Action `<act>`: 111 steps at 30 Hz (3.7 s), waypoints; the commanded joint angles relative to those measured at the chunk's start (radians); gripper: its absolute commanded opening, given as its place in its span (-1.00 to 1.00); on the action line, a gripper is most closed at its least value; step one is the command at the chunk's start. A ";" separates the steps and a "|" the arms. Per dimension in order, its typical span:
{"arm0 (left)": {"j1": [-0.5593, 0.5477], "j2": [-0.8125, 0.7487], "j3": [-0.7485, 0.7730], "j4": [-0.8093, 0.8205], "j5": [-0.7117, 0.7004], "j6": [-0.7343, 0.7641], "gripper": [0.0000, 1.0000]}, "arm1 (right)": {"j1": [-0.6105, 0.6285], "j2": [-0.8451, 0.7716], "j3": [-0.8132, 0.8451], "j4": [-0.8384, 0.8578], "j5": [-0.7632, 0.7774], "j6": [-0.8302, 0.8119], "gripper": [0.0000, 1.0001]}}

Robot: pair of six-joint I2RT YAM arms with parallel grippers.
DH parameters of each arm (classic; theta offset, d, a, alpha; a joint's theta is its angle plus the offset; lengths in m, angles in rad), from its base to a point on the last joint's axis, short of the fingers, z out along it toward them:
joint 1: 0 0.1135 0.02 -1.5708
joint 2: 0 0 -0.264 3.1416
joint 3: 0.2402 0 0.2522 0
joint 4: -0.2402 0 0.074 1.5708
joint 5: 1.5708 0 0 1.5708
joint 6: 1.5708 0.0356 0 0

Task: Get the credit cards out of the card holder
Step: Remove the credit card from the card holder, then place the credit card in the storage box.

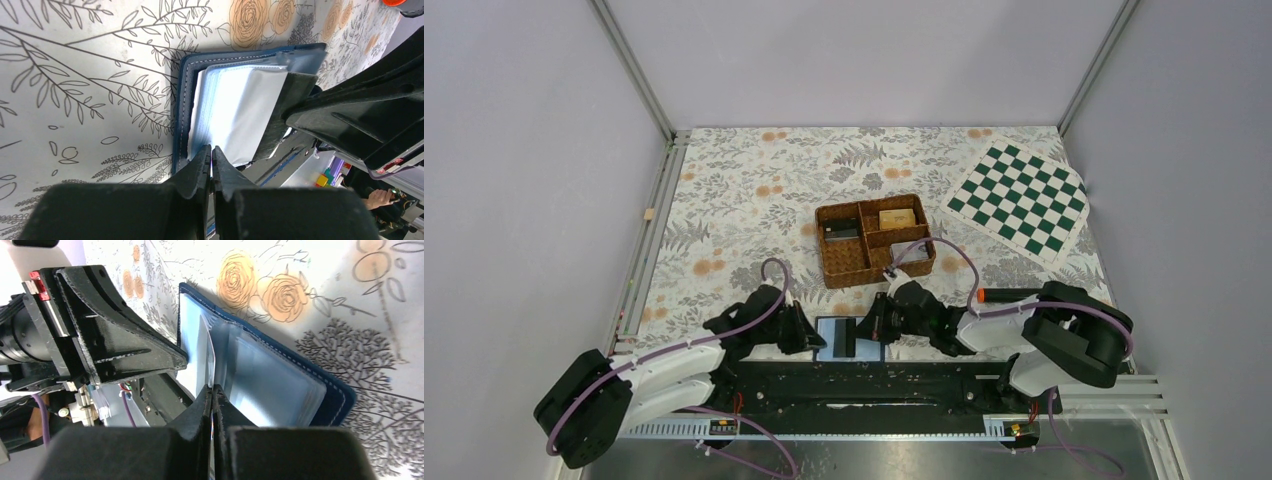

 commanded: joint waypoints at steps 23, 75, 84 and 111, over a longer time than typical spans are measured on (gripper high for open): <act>-0.003 -0.055 0.282 -0.306 -0.091 0.090 -0.49 | -0.099 -0.358 0.115 -0.470 0.005 -0.243 -1.00; 0.057 -0.210 0.341 -0.049 0.080 -0.412 -1.00 | -0.110 -0.648 0.231 -0.323 -0.012 -1.115 0.09; 0.072 -0.276 0.432 -0.274 -0.075 -0.607 -1.00 | -0.110 -0.771 0.154 -0.299 -0.274 -1.642 0.04; 0.071 -0.168 0.557 -0.406 -0.099 -0.693 -1.00 | 0.069 -0.552 0.120 -0.132 -0.042 -1.935 -0.16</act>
